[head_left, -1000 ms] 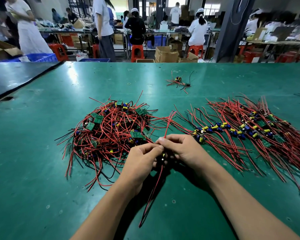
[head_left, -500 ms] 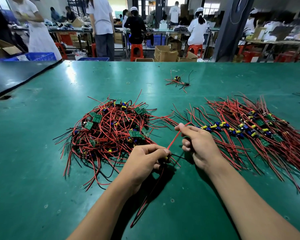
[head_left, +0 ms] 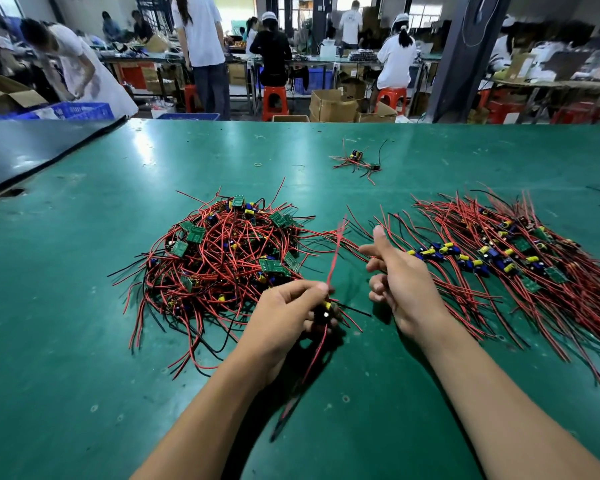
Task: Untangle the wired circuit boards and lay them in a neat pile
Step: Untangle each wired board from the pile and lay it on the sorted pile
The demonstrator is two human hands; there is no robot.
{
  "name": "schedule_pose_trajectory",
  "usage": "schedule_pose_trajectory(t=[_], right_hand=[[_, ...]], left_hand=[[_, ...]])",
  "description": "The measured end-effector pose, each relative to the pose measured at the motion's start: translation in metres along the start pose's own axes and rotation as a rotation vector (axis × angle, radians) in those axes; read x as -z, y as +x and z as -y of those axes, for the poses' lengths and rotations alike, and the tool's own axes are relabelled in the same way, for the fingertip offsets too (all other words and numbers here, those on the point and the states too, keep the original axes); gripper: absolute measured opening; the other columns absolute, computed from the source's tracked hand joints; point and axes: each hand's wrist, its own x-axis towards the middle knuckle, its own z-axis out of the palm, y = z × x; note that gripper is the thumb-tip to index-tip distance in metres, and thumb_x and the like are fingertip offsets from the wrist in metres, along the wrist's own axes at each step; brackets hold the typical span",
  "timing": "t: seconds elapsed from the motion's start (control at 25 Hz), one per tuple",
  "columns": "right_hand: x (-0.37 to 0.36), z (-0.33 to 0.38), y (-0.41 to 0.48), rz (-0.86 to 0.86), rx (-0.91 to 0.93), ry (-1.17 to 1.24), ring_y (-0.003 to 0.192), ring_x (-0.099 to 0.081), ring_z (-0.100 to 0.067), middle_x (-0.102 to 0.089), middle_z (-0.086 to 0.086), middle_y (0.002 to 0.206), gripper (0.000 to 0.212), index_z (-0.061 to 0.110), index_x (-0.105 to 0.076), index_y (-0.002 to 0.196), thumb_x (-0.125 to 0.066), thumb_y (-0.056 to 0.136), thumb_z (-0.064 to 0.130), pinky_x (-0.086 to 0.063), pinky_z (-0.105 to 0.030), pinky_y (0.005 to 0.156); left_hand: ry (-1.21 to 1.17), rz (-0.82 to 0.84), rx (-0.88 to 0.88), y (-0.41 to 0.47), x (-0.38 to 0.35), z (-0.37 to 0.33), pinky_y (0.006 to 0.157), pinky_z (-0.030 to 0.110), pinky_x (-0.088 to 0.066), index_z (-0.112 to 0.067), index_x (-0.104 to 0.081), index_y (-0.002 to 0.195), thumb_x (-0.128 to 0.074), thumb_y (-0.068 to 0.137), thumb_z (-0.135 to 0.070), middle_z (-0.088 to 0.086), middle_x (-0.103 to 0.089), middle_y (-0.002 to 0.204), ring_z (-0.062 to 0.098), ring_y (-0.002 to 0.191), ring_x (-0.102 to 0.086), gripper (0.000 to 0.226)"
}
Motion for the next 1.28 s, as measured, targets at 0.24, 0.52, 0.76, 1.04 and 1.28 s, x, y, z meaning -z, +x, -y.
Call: schedule_pose_trajectory(t=[0.24, 0.52, 0.76, 1.04, 1.28], right_hand=[[-0.006, -0.009, -0.008, 0.093, 0.13, -0.27, 0.045, -0.044, -0.011, -0.057, 0.004, 0.064, 0.055, 0.016, -0.071, 0.086, -0.07, 0.074, 0.07, -0.036, -0.022, 0.042], [-0.011, -0.009, -0.021, 0.348, 0.388, -0.742, 0.062, -0.049, -0.004, -0.059, 0.003, 0.093, 0.051, 0.031, -0.066, 0.115, -0.082, 0.069, 0.046, -0.045, -0.018, 0.062], [-0.005, -0.003, -0.017, 0.227, 0.365, -0.618, 0.072, -0.068, -0.028, -0.073, 0.001, 0.085, 0.01, 0.02, -0.074, 0.095, -0.075, 0.086, 0.016, -0.057, -0.038, 0.071], [0.007, 0.002, -0.005, -0.077, 0.562, -0.66, 0.074, -0.063, -0.003, -0.071, 0.004, 0.094, 0.012, 0.022, -0.073, 0.097, -0.076, 0.086, 0.02, -0.047, -0.013, 0.073], [0.017, -0.003, -0.002, -0.22, 0.514, -1.232, 0.113, -0.052, -0.028, -0.063, -0.006, 0.116, 0.035, 0.018, -0.069, 0.118, -0.073, 0.087, 0.034, -0.043, -0.039, 0.097]], left_hand=[[-0.243, -0.044, 0.083, 0.004, -0.003, -0.005, 0.07, 0.035, -0.059, -0.012, -0.057, 0.122, -0.032, 0.102, -0.05, 0.013, -0.074, 0.088, 0.024, 0.074, -0.07, 0.05], [-0.277, -0.022, 0.093, 0.001, -0.005, -0.005, 0.083, 0.04, -0.056, -0.024, -0.055, 0.127, -0.027, 0.097, -0.061, 0.011, -0.075, 0.104, 0.027, 0.094, -0.073, 0.055], [-0.202, -0.047, 0.065, 0.0, -0.01, -0.003, 0.082, 0.042, -0.057, -0.014, -0.062, 0.119, -0.034, 0.103, -0.045, 0.011, -0.075, 0.102, 0.025, 0.091, -0.073, 0.045], [-0.083, -0.216, -0.127, -0.004, -0.004, -0.005, 0.048, 0.029, -0.055, -0.001, -0.061, 0.1, -0.051, 0.1, -0.013, 0.011, -0.071, 0.073, 0.023, 0.053, -0.065, 0.015], [0.177, -0.404, -0.287, -0.007, -0.001, 0.0, 0.047, 0.034, -0.053, -0.031, -0.049, 0.122, -0.055, 0.092, -0.007, 0.002, -0.063, 0.074, 0.026, 0.052, -0.064, 0.039]])
